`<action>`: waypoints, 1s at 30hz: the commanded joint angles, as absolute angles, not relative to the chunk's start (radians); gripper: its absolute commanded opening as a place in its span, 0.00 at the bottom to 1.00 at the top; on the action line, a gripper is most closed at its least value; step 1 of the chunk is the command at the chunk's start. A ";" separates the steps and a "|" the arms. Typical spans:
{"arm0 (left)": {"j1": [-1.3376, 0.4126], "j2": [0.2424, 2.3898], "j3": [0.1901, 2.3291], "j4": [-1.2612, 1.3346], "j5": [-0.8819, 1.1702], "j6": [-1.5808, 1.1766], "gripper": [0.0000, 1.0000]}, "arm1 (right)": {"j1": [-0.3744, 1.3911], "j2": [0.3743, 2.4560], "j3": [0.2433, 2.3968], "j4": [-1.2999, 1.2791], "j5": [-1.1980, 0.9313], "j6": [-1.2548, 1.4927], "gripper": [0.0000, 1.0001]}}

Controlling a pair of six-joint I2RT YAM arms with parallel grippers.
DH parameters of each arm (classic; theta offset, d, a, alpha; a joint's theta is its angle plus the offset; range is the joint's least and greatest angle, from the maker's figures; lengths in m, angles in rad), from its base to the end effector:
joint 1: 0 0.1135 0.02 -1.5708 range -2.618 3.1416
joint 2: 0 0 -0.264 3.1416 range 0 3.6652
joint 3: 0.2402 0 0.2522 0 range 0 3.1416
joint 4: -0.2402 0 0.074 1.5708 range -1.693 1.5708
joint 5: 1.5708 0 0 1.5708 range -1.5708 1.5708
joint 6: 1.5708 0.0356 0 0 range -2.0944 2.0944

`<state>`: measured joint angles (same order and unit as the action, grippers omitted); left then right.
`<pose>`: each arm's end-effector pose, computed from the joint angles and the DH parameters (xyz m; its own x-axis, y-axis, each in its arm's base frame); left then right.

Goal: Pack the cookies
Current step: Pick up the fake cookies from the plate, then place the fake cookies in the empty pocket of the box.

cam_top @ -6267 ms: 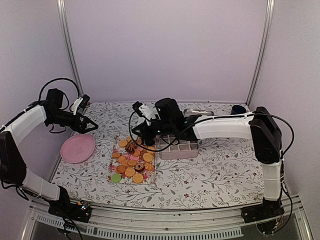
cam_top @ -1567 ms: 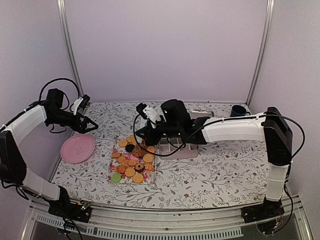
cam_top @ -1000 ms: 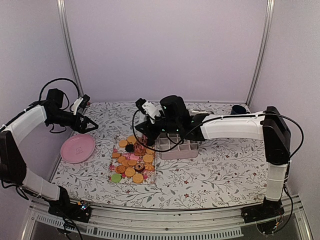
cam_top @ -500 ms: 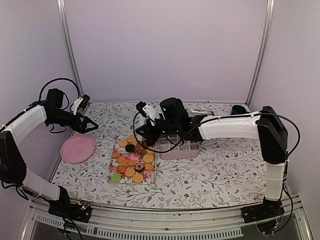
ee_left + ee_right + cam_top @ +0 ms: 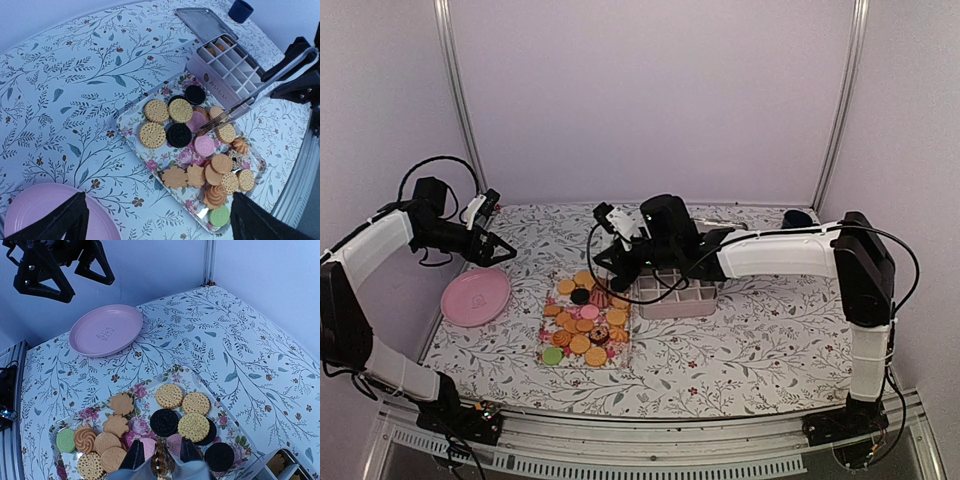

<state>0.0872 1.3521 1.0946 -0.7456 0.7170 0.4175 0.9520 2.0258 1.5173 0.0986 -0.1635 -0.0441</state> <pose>0.2701 0.0001 0.2818 -0.6517 0.2498 -0.7162 0.6023 0.7443 -0.2884 0.2733 0.3938 0.2403 -0.1917 -0.3442 -0.9191 -0.8996 0.4360 0.0244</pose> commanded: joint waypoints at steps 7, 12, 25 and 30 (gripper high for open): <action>0.081 1.335 1.098 -0.745 0.724 0.422 0.99 | 0.896 1.924 1.583 0.095 -0.165 -0.056 0.06; 0.081 1.334 1.100 -0.745 0.724 0.421 0.99 | 0.837 1.885 1.579 0.081 -0.158 -0.070 0.04; 0.082 1.351 1.112 -0.745 0.729 0.419 0.99 | 0.725 1.810 1.474 0.064 -0.124 -0.096 0.04; 0.081 1.356 1.112 -0.745 0.730 0.417 0.99 | 0.725 1.804 1.445 0.062 -0.140 -0.091 0.05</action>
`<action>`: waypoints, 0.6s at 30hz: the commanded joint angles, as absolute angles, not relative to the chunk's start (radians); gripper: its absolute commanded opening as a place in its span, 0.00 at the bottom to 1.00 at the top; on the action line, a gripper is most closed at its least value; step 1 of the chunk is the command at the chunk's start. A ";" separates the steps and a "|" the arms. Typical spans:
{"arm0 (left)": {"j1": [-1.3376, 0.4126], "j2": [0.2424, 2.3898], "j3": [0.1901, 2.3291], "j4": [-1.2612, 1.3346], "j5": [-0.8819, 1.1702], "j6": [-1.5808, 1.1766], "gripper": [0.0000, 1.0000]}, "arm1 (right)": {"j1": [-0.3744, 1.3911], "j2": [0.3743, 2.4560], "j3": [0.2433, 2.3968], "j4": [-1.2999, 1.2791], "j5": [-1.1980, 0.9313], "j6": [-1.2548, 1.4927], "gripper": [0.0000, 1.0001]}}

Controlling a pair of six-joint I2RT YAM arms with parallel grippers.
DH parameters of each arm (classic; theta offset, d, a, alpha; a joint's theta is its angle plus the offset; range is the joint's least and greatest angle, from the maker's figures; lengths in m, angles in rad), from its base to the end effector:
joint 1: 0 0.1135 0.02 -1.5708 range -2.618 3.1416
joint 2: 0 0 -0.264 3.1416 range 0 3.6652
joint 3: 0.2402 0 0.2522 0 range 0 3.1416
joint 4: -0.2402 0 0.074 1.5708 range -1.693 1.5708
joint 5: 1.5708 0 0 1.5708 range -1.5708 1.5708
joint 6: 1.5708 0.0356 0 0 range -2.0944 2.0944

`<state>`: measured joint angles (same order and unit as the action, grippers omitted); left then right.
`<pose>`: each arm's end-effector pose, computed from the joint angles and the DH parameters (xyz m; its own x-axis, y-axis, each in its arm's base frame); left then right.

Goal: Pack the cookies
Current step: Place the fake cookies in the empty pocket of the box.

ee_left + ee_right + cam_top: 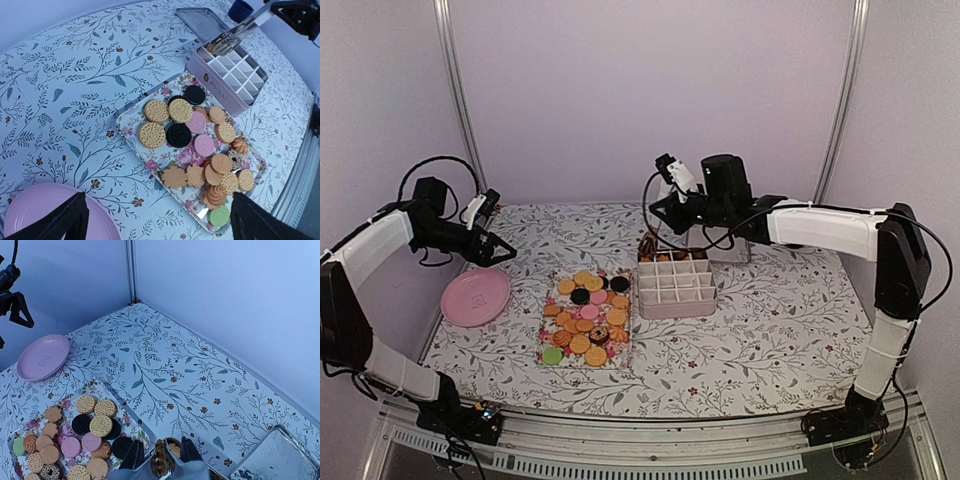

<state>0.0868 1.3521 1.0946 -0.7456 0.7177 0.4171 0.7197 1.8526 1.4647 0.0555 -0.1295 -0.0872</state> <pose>0.2701 0.0000 0.2818 -0.6517 0.2496 -0.7162 0.6027 0.7438 -0.2891 0.3325 0.2976 0.2943 -0.1795 -0.2722 -0.9453 -0.7640 0.6440 -0.0403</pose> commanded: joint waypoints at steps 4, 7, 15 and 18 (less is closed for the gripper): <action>0.081 1.353 1.111 -0.745 0.731 0.417 0.99 | 0.724 1.799 1.431 0.060 -0.155 -0.081 0.05; 0.081 1.353 1.108 -0.745 0.729 0.419 0.99 | 0.724 1.789 1.417 0.061 -0.158 -0.074 0.07; 0.081 1.353 1.108 -0.744 0.732 0.415 0.99 | 0.725 1.780 1.399 0.065 -0.162 -0.065 0.15; 0.081 1.348 1.103 -0.743 0.730 0.416 0.99 | 0.725 1.786 1.402 0.072 -0.168 -0.060 0.23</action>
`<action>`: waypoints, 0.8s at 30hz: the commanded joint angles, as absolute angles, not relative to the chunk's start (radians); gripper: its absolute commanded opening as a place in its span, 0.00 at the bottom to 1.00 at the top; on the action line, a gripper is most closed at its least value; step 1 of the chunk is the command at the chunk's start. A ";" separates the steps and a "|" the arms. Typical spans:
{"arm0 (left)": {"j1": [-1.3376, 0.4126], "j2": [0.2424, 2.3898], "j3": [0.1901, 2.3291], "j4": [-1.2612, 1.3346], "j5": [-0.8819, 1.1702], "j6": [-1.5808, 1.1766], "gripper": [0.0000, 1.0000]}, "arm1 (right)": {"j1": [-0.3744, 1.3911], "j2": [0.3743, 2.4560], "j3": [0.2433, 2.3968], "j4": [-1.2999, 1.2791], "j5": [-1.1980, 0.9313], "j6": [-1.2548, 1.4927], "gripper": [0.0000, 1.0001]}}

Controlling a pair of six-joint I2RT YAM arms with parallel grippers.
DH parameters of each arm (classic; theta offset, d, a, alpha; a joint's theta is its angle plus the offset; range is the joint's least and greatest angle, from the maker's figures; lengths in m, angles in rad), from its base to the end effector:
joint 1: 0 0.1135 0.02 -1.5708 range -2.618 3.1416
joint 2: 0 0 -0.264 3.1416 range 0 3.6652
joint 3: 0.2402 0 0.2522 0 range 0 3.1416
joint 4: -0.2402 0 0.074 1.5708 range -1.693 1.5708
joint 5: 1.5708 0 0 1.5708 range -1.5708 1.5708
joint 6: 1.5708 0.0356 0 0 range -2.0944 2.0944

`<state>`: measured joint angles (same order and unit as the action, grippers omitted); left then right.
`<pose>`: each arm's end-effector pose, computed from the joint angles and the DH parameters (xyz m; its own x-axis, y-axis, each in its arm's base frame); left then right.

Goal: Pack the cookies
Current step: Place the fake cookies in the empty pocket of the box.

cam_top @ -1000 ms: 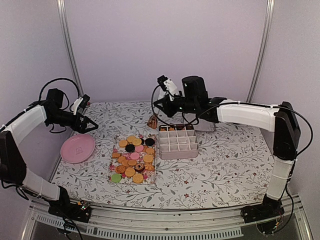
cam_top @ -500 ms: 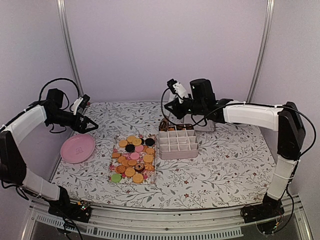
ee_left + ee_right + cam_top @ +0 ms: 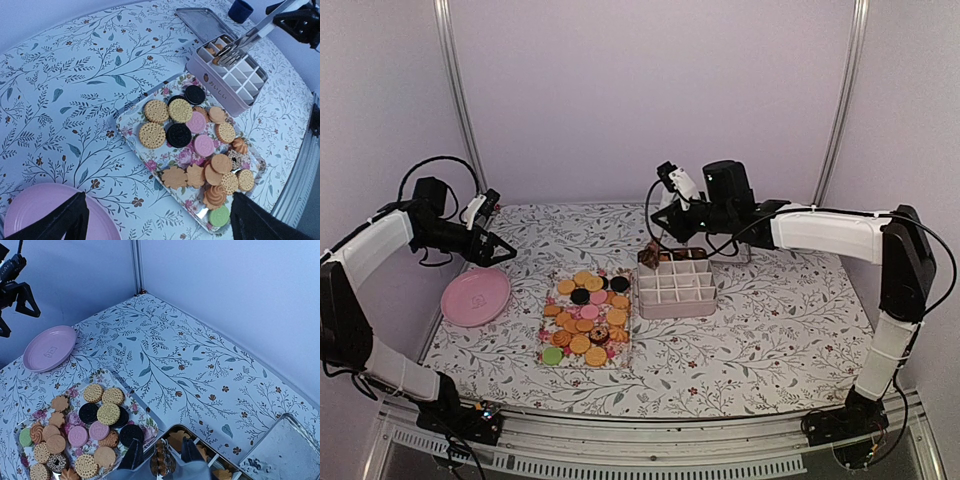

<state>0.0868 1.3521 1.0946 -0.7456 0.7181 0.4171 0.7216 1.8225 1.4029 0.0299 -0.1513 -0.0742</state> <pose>0.2701 0.0000 0.2819 -0.6516 0.2495 -0.7163 0.6028 0.7435 -0.2894 0.3230 0.2913 0.2827 -0.2283 -0.2985 -0.9267 -0.7768 0.6297 -0.0115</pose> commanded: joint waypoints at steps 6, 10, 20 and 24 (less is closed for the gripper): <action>0.081 1.344 1.104 -0.744 0.726 0.416 0.99 | 0.725 1.792 1.418 0.069 -0.175 -0.055 0.29; 0.082 1.348 1.109 -0.745 0.727 0.417 0.99 | 0.724 1.790 1.428 0.061 -0.169 -0.061 0.30; 0.081 1.345 1.106 -0.743 0.724 0.418 0.99 | 0.731 1.741 1.442 0.077 -0.184 -0.059 0.29; 0.081 1.348 1.105 -0.744 0.726 0.416 0.99 | 0.783 1.729 1.448 0.077 -0.178 -0.055 0.29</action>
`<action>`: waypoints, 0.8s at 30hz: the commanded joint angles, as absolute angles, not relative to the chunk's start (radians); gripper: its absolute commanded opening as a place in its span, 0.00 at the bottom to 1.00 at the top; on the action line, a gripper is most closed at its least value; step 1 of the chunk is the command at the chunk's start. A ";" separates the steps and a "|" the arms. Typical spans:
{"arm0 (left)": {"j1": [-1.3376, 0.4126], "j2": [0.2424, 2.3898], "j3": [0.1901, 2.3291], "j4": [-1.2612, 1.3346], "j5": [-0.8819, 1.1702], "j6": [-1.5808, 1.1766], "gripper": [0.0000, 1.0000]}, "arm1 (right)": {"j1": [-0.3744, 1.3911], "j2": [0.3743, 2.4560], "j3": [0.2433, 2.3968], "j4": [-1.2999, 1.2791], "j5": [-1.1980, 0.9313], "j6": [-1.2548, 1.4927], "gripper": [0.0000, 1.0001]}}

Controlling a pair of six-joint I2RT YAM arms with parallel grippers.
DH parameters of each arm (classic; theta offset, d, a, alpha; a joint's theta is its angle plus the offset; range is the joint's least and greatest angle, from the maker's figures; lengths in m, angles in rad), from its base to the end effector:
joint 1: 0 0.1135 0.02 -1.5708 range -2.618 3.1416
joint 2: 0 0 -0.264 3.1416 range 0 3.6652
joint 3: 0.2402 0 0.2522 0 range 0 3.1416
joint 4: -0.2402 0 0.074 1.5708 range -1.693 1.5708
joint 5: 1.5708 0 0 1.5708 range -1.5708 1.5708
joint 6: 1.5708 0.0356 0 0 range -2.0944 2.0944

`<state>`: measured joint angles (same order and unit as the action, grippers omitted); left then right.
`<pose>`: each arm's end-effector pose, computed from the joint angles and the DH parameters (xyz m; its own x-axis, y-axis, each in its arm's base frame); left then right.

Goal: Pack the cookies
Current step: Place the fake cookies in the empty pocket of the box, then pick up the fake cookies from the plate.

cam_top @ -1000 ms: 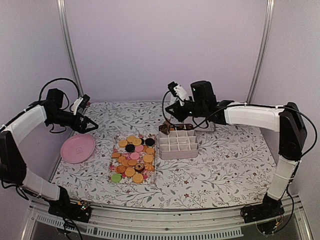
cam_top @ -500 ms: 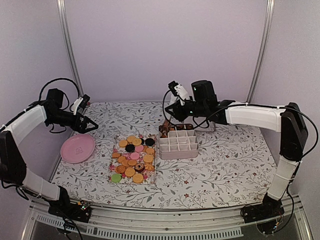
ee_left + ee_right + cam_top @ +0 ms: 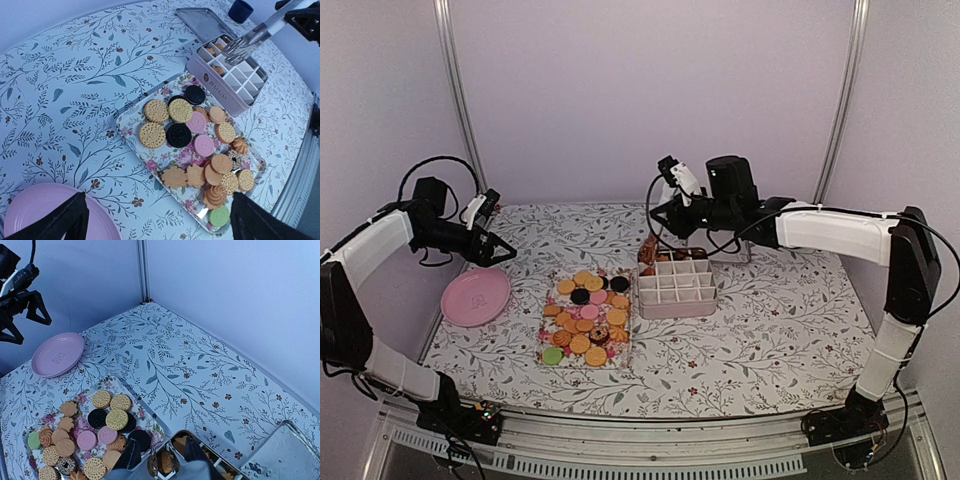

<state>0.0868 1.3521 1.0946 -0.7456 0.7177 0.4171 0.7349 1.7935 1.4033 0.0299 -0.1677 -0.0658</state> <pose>0.2701 0.0000 0.2818 -0.6517 0.2496 -0.7162 0.6027 0.7438 -0.2891 0.3149 0.2926 0.2948 -0.2099 -0.2771 -0.9376 -0.7925 0.6099 -0.0028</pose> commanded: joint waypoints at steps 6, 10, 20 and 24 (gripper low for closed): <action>0.081 1.346 1.100 -0.744 0.726 0.420 0.99 | 0.898 1.756 1.448 0.087 -0.181 -0.040 0.29; 0.081 1.345 1.095 -0.741 0.728 0.419 0.99 | 0.967 1.817 1.478 0.098 -0.207 -0.014 0.29; 0.081 1.331 1.088 -0.741 0.720 0.423 0.99 | 1.030 1.961 1.561 0.110 -0.259 0.037 0.30; 0.082 1.331 1.088 -0.740 0.719 0.423 0.99 | 1.030 1.985 1.560 0.112 -0.261 0.041 0.31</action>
